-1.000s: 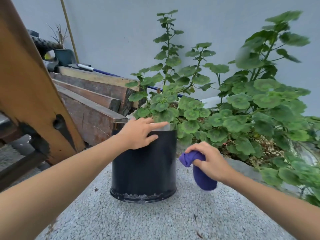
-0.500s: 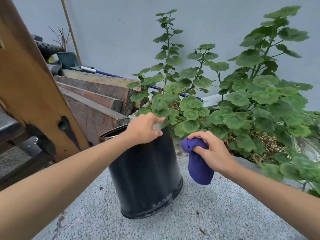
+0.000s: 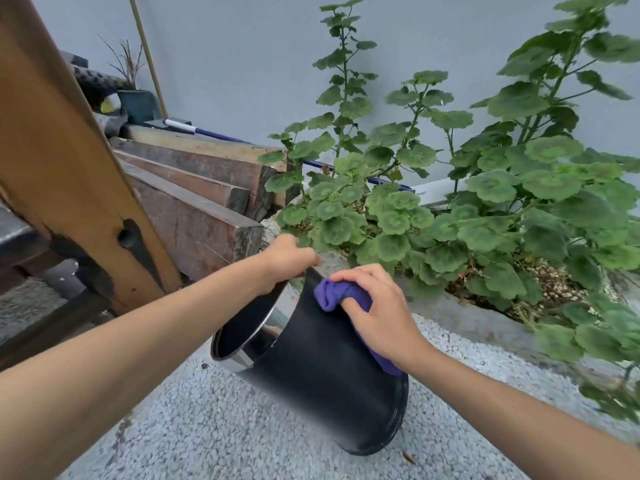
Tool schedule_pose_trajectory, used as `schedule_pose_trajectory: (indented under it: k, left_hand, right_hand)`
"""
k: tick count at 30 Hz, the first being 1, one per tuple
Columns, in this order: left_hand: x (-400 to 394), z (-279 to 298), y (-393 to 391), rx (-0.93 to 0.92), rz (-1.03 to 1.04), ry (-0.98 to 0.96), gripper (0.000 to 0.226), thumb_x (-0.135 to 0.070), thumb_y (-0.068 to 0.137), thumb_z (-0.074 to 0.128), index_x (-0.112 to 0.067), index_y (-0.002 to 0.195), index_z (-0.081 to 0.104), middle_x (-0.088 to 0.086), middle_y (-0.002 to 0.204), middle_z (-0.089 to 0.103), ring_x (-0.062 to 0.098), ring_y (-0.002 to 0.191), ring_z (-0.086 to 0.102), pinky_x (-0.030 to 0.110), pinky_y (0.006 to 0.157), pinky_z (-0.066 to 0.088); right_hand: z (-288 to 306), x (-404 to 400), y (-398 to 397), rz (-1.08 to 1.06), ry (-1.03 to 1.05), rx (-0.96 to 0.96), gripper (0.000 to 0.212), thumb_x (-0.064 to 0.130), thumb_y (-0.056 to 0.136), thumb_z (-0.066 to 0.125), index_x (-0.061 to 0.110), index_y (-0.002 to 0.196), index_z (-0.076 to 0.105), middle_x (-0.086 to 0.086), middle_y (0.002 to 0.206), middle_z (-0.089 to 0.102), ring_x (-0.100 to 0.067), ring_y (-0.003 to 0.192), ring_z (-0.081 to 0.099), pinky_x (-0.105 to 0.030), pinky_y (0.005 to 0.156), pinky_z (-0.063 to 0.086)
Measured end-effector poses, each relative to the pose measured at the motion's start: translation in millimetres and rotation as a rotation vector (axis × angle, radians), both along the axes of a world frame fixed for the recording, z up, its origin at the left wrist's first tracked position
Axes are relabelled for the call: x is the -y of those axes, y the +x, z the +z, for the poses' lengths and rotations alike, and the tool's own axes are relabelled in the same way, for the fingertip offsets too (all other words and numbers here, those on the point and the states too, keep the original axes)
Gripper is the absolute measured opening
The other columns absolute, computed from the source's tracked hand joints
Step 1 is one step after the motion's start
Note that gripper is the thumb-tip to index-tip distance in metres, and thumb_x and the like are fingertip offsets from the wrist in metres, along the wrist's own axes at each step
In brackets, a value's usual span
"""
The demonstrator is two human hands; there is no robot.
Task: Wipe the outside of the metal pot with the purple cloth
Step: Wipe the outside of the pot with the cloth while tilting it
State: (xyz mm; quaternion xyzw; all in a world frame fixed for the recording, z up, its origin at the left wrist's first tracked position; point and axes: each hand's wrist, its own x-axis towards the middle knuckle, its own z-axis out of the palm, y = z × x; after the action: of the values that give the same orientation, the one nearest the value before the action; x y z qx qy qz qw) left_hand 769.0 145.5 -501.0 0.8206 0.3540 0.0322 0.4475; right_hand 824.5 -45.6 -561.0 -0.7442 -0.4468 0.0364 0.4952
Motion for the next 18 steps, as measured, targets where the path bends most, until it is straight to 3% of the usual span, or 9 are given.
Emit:
schedule_pose_trajectory:
  k: [1, 3, 5, 7, 9, 12, 14, 16, 18]
  left_hand:
    - [5, 0, -9, -0.022, -0.084, 0.005, 0.081, -0.034, 0.085, 0.068, -0.005, 0.152, 0.034, 0.013, 0.146, 0.051, 0.026, 0.118, 0.058, 0.04, 0.103, 0.048]
    - [16, -1, -31, -0.092, -0.244, 0.095, 0.102, -0.056, 0.078, 0.063, -0.026, 0.16, 0.012, 0.016, 0.162, 0.028, 0.032, 0.144, 0.036, 0.042, 0.118, 0.03]
    - [26, -1, -49, -0.146, -0.306, 0.167, 0.104, -0.068, 0.069, 0.058, -0.044, 0.157, 0.009, 0.019, 0.167, -0.002, 0.036, 0.154, 0.004, 0.051, 0.122, 0.015]
    - [35, -4, -52, -0.11, -0.334, 0.205, 0.092, -0.065, 0.076, 0.058, -0.046, 0.156, 0.017, 0.01, 0.165, -0.023, 0.032, 0.153, -0.018, 0.052, 0.121, 0.004]
    - [41, -1, -42, -0.09, -0.397, 0.315, 0.069, -0.052, 0.094, 0.054, -0.028, 0.155, 0.034, 0.012, 0.167, -0.017, 0.026, 0.153, -0.019, 0.042, 0.122, -0.003]
    - [41, 4, -26, -0.126, -0.46, 0.417, 0.047, -0.035, 0.106, 0.04, 0.0, 0.127, 0.063, 0.022, 0.162, 0.024, 0.018, 0.154, 0.0, 0.026, 0.117, -0.013]
    - [34, 1, -24, -0.127, -0.427, 0.377, 0.043, -0.03, 0.105, 0.043, 0.003, 0.125, 0.063, 0.015, 0.16, 0.032, 0.019, 0.153, 0.005, 0.029, 0.12, -0.007]
    - [22, -3, -27, -0.097, -0.391, 0.35, 0.048, -0.023, 0.103, 0.05, -0.003, 0.146, 0.046, 0.004, 0.163, 0.028, 0.019, 0.154, 0.006, 0.033, 0.122, 0.006]
    - [11, -6, -31, -0.061, -0.33, 0.185, 0.059, -0.018, 0.1, 0.056, -0.013, 0.155, 0.033, -0.004, 0.163, 0.027, 0.018, 0.153, 0.018, 0.032, 0.119, 0.023]
  right_hand:
    - [-3, -4, -2, -0.013, -0.009, 0.012, 0.043, 0.001, 0.087, 0.063, 0.034, 0.114, 0.072, 0.009, 0.113, 0.057, -0.011, 0.113, 0.053, -0.016, 0.101, 0.036]
    - [-11, -7, -5, -0.041, -0.035, 0.024, 0.039, 0.005, 0.091, 0.062, 0.03, 0.119, 0.071, 0.007, 0.114, 0.055, -0.015, 0.114, 0.05, -0.02, 0.101, 0.037]
    - [-21, -10, -9, -0.058, -0.047, 0.022, 0.039, 0.007, 0.095, 0.059, 0.031, 0.124, 0.068, 0.007, 0.115, 0.054, -0.015, 0.113, 0.048, -0.016, 0.098, 0.034]
    - [-32, -14, -13, -0.099, -0.021, -0.001, 0.039, 0.008, 0.098, 0.058, 0.031, 0.128, 0.066, 0.007, 0.116, 0.056, -0.016, 0.111, 0.048, -0.021, 0.096, 0.036]
    - [-40, -17, -13, -0.169, -0.004, -0.011, 0.039, 0.009, 0.099, 0.056, 0.033, 0.128, 0.065, 0.008, 0.118, 0.06, -0.019, 0.11, 0.051, -0.035, 0.096, 0.04]
    - [-46, -18, 5, -0.225, -0.045, -0.03, 0.04, 0.012, 0.099, 0.054, 0.039, 0.127, 0.063, 0.014, 0.124, 0.065, -0.017, 0.116, 0.057, -0.042, 0.097, 0.042]
    - [-49, -14, 25, -0.223, 0.046, -0.152, 0.04, 0.01, 0.099, 0.054, 0.041, 0.123, 0.063, 0.03, 0.119, 0.066, 0.002, 0.115, 0.06, -0.023, 0.098, 0.043]
    - [-56, -9, 47, -0.26, 0.118, -0.236, 0.041, 0.009, 0.099, 0.055, 0.041, 0.124, 0.063, 0.042, 0.111, 0.063, 0.022, 0.107, 0.056, -0.002, 0.092, 0.037]
    - [-64, -6, 69, -0.32, 0.096, -0.244, 0.038, 0.01, 0.099, 0.057, 0.034, 0.128, 0.066, 0.032, 0.115, 0.065, 0.02, 0.104, 0.056, 0.003, 0.09, 0.034]
